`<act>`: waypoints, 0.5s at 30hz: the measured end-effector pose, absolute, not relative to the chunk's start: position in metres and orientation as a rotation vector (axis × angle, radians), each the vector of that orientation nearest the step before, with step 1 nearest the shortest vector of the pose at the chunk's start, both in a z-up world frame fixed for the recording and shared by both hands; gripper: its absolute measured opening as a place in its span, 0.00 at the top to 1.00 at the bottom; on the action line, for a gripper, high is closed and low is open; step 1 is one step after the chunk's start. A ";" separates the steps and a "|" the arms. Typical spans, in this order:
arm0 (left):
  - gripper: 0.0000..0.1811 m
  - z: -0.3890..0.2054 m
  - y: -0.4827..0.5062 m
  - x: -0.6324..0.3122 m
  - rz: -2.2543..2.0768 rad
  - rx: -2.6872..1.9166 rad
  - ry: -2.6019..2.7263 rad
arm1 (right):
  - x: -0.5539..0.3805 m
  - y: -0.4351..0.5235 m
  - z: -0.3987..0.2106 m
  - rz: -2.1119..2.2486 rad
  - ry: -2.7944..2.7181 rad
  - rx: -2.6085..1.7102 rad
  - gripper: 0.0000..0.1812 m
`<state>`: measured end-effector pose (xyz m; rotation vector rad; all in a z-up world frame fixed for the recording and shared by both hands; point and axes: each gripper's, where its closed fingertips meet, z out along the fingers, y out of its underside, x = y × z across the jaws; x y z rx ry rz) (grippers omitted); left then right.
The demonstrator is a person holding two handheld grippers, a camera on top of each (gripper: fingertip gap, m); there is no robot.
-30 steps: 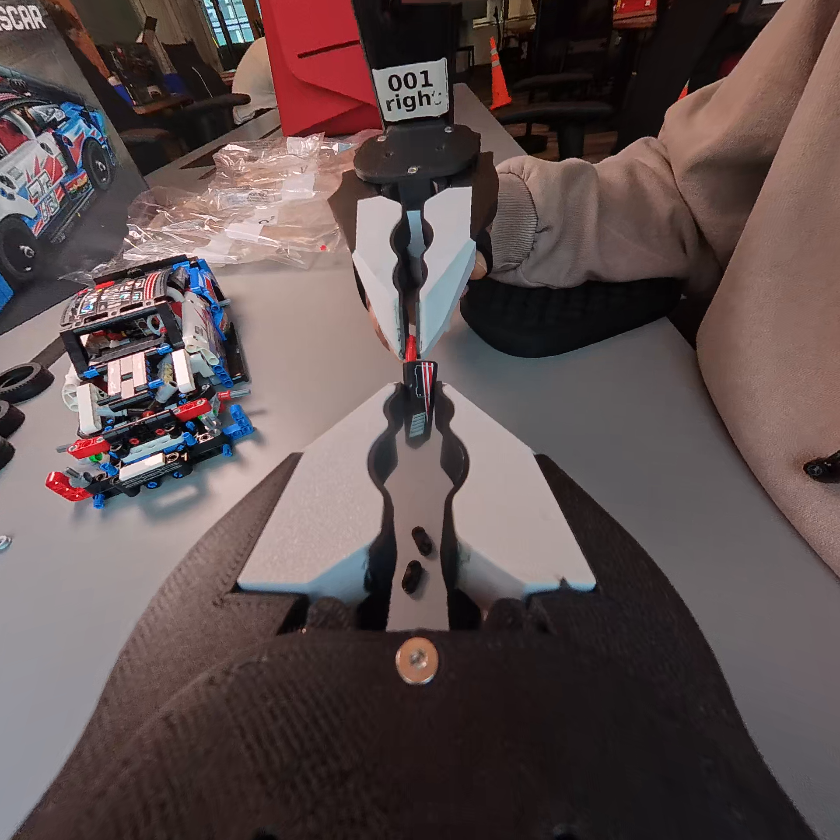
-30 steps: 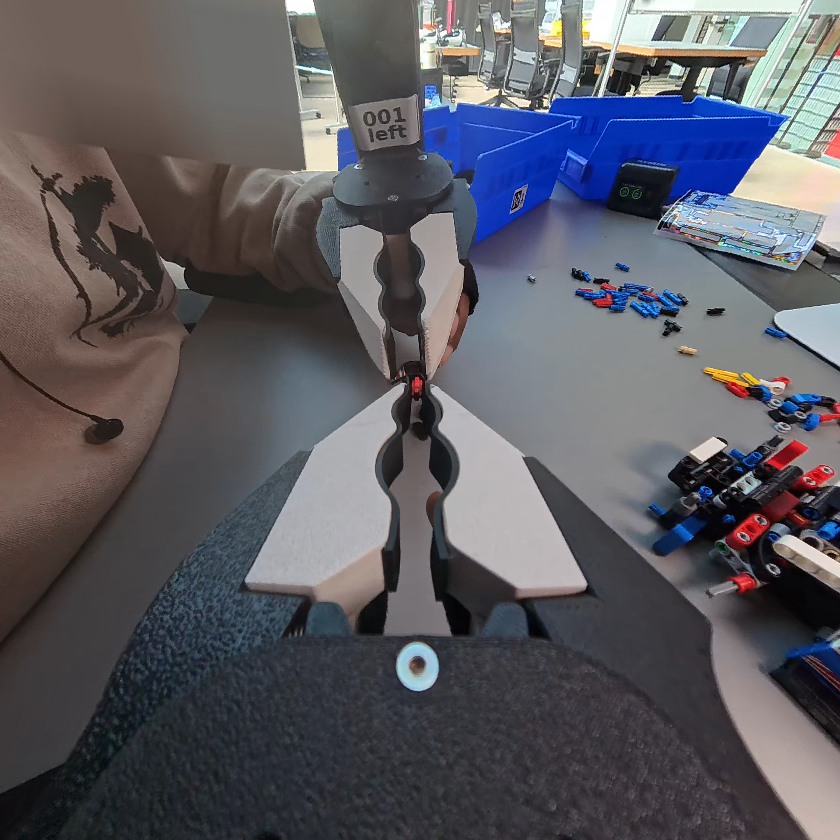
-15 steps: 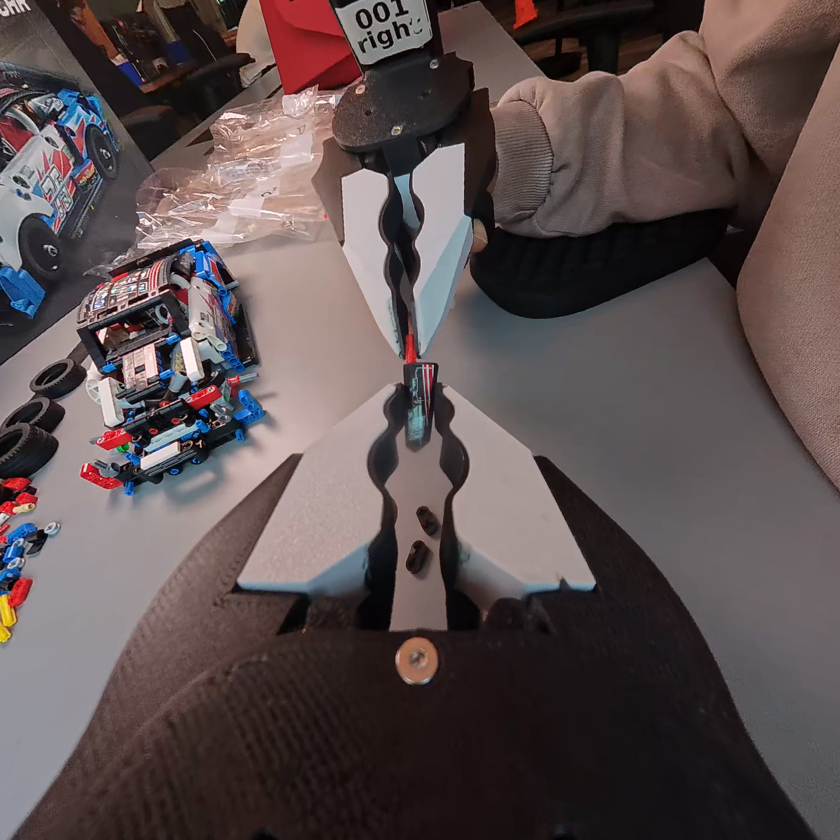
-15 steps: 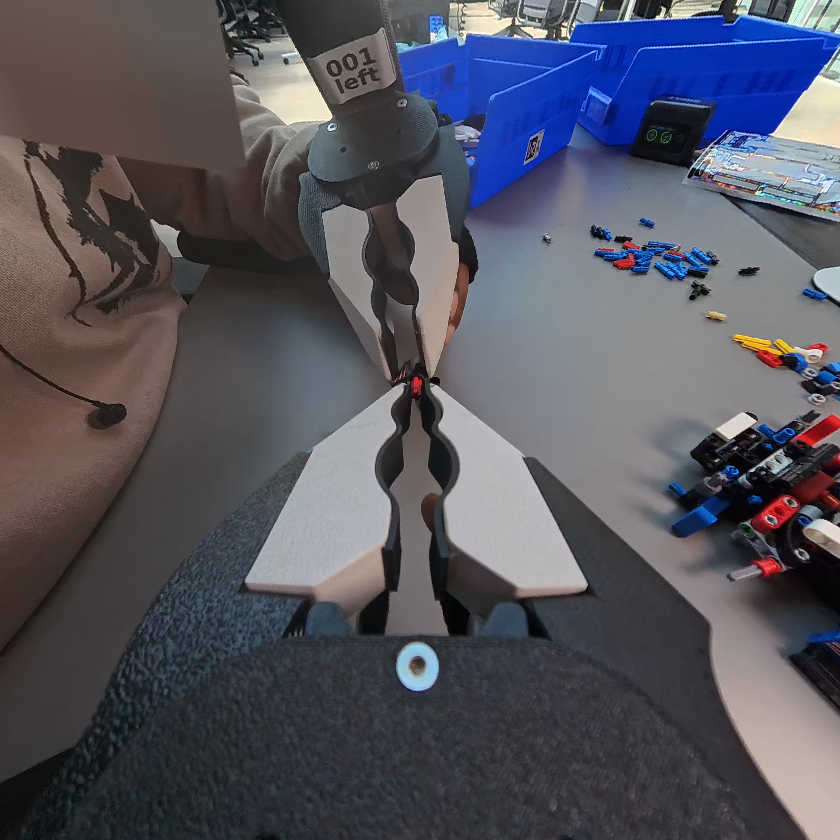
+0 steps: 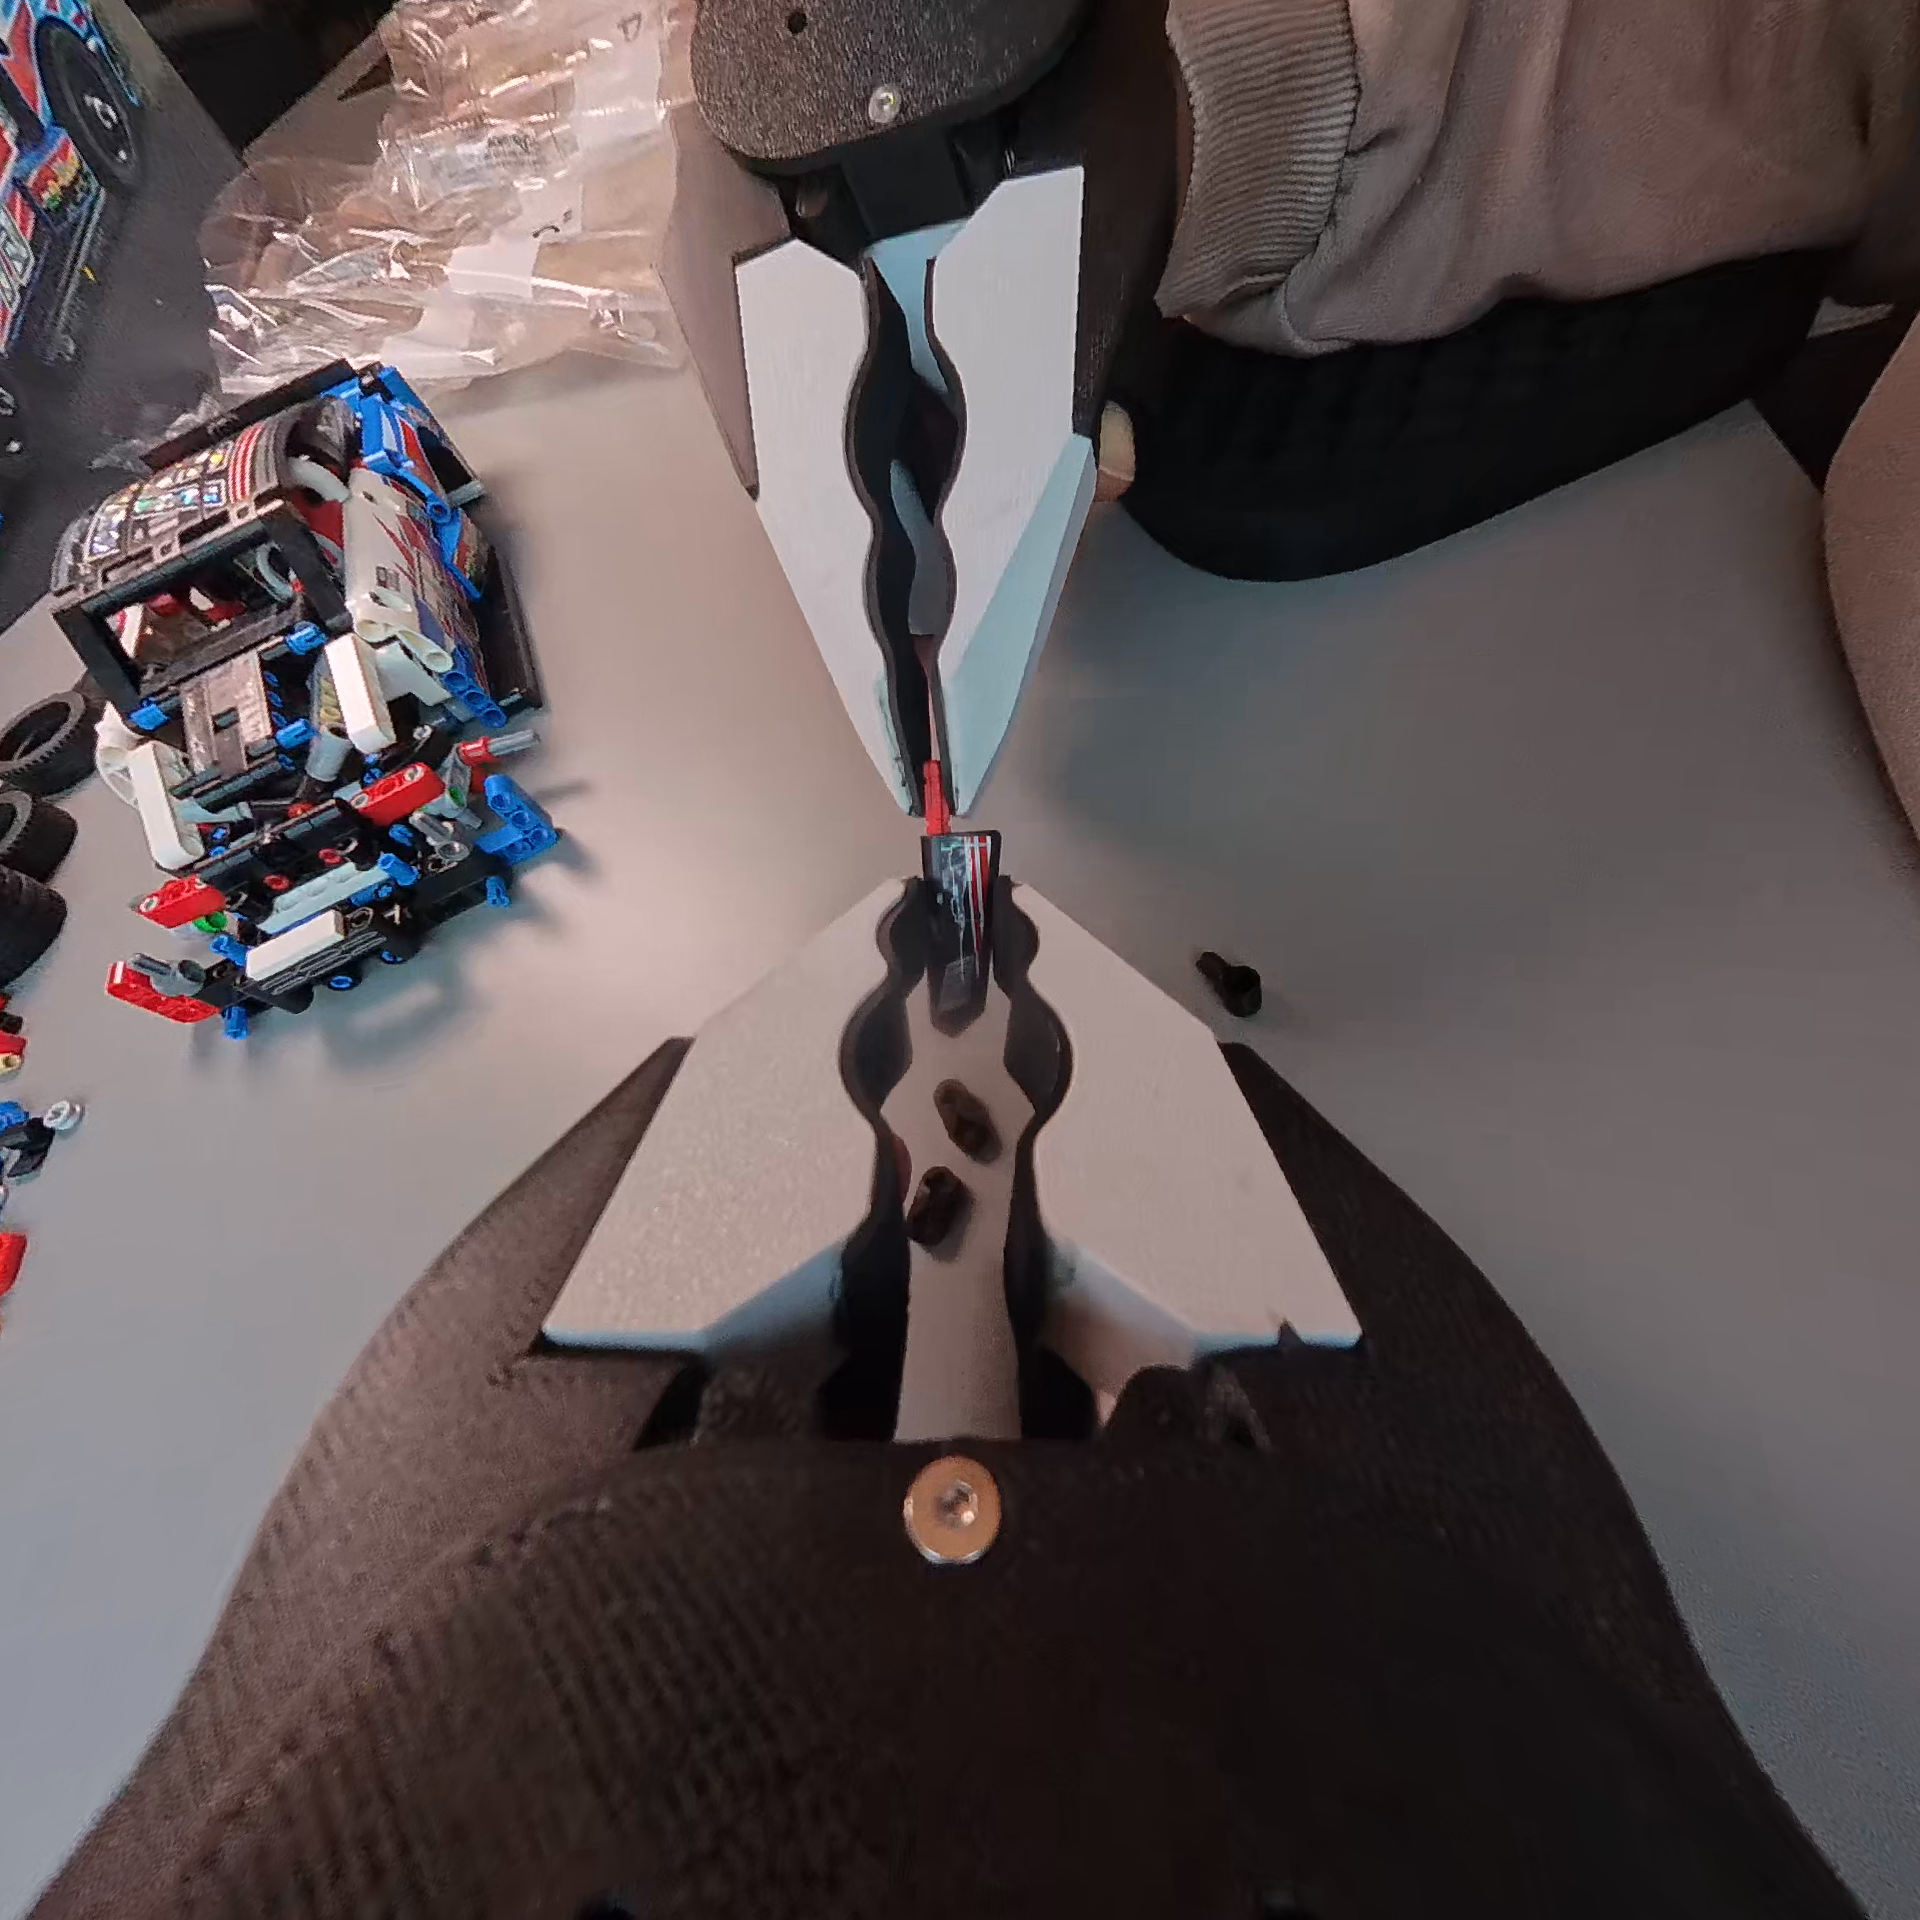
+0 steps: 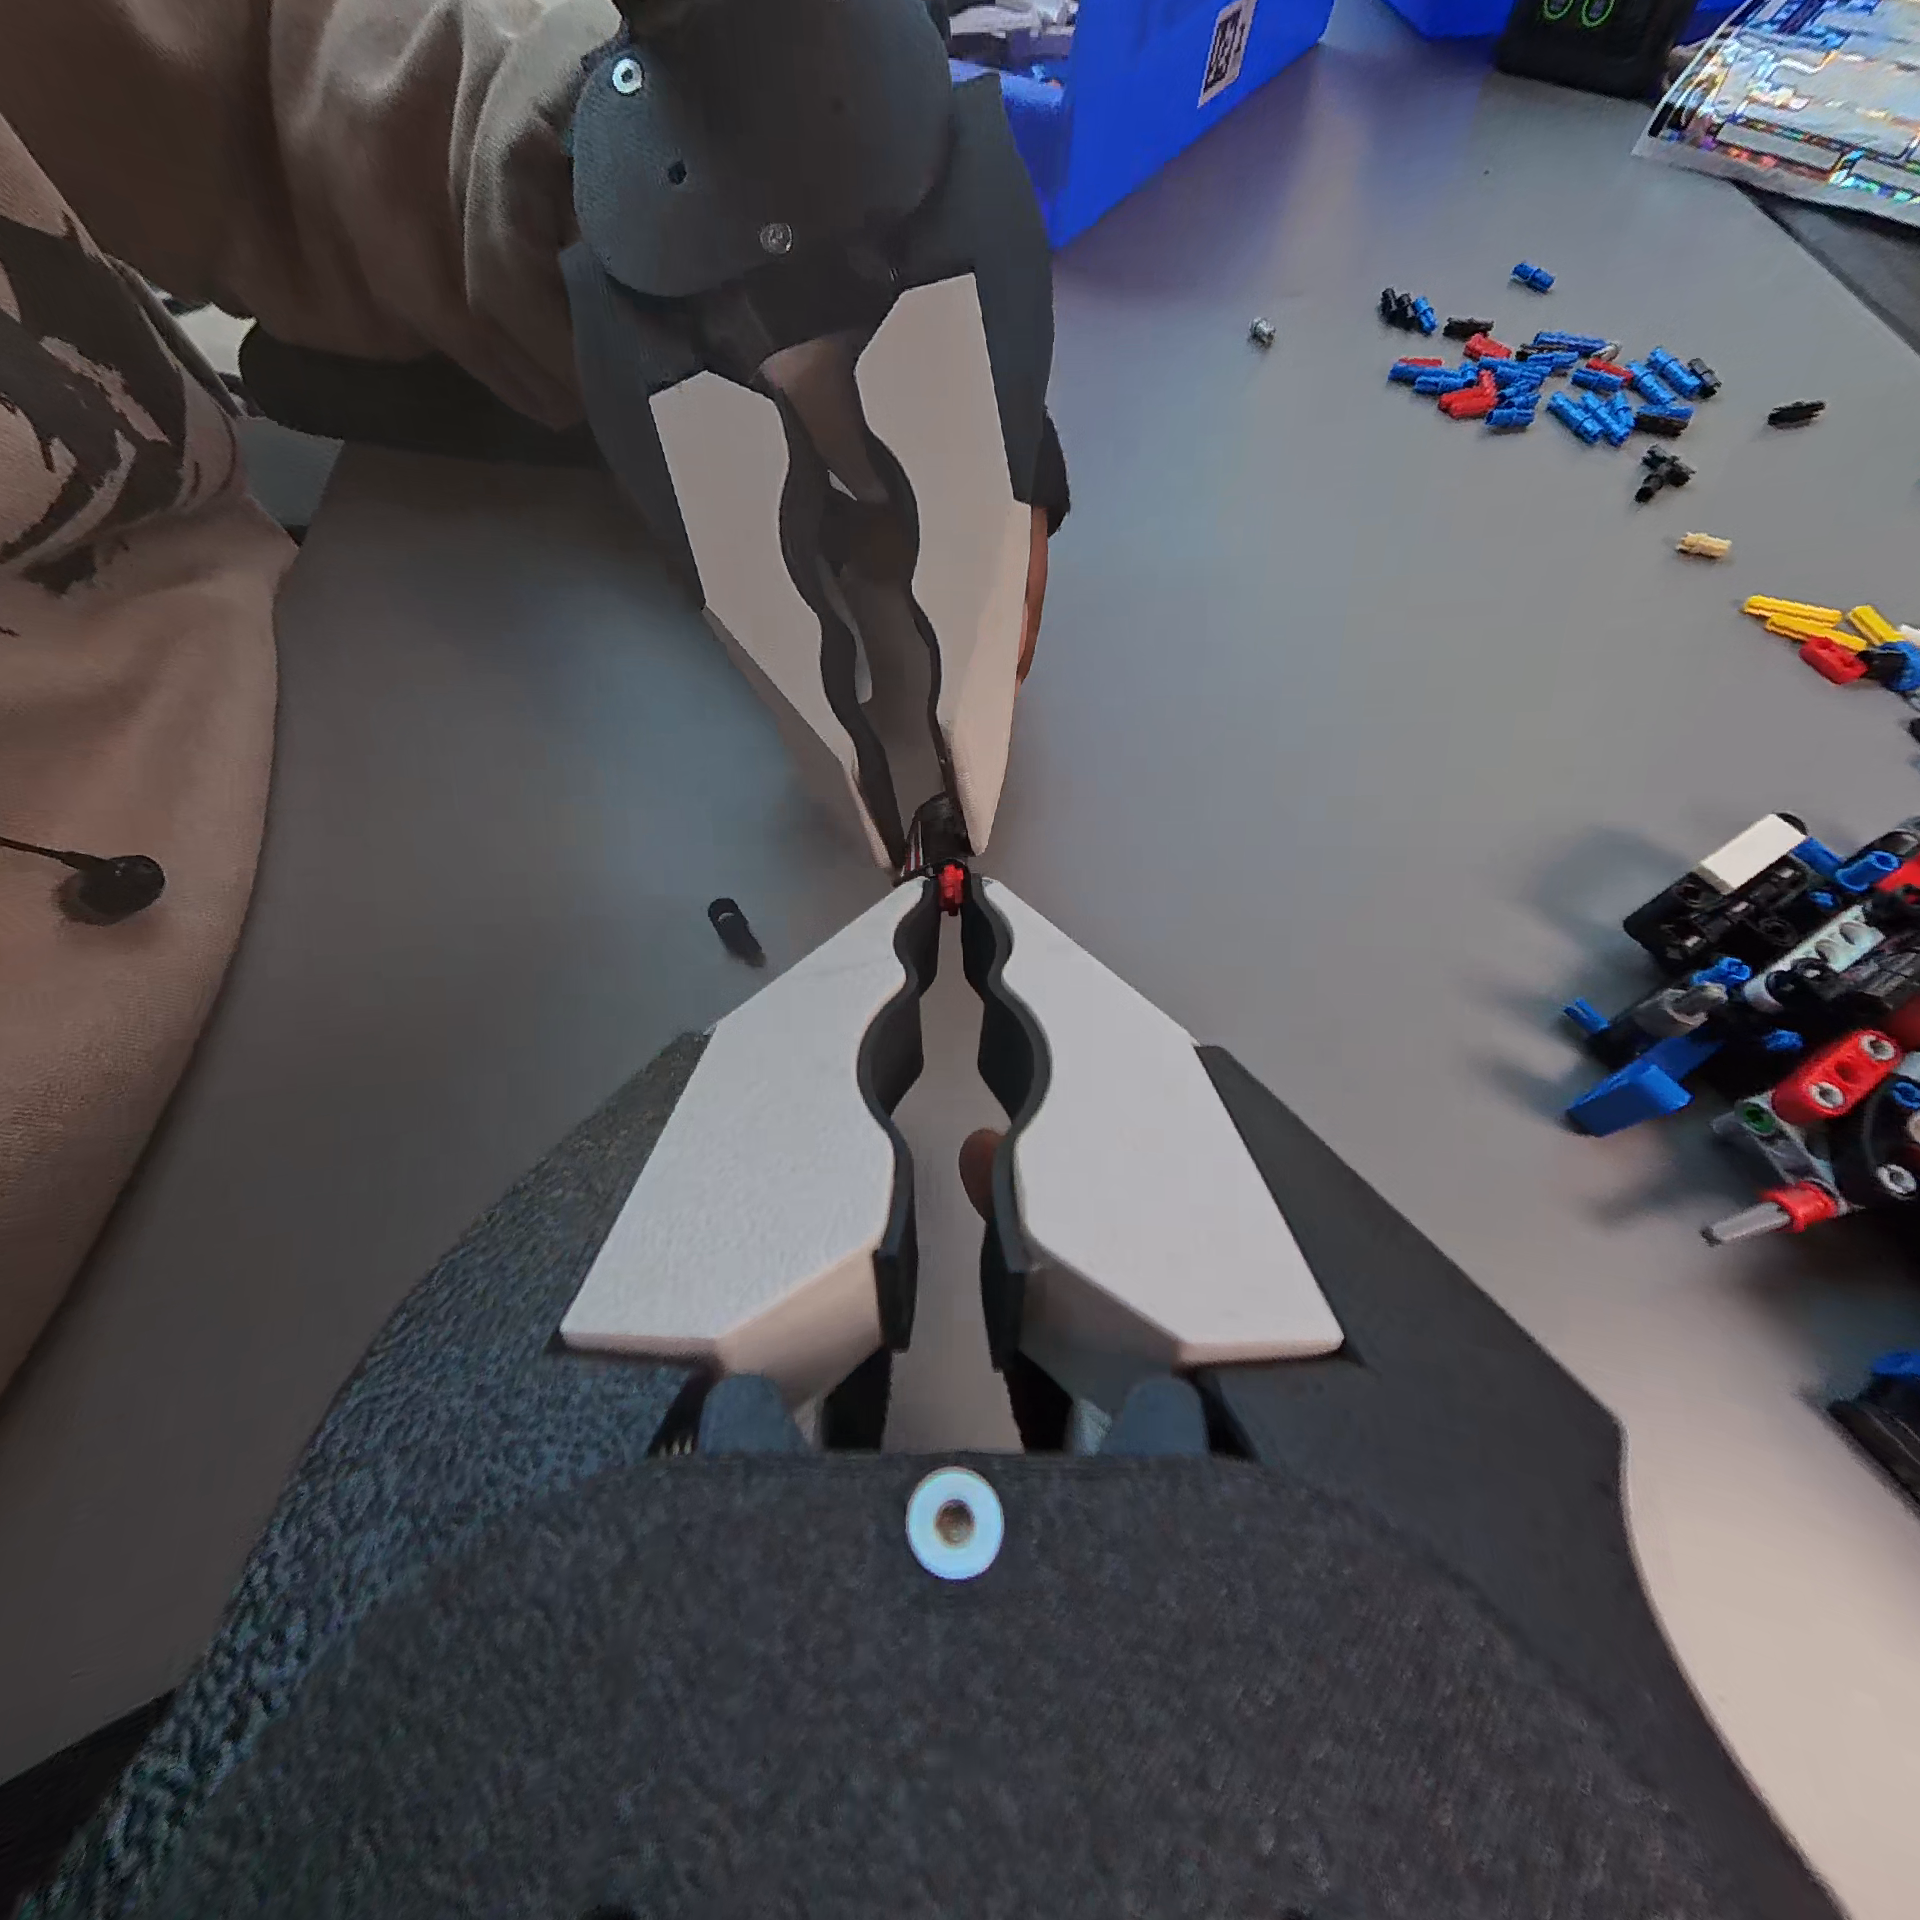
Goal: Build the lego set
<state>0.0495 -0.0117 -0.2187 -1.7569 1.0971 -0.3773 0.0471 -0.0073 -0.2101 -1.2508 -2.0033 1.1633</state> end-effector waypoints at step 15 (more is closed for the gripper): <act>0.95 -0.229 -0.009 0.046 -0.347 -1.807 1.097 | 0.042 -0.005 -0.220 1.279 -1.952 -1.355 0.99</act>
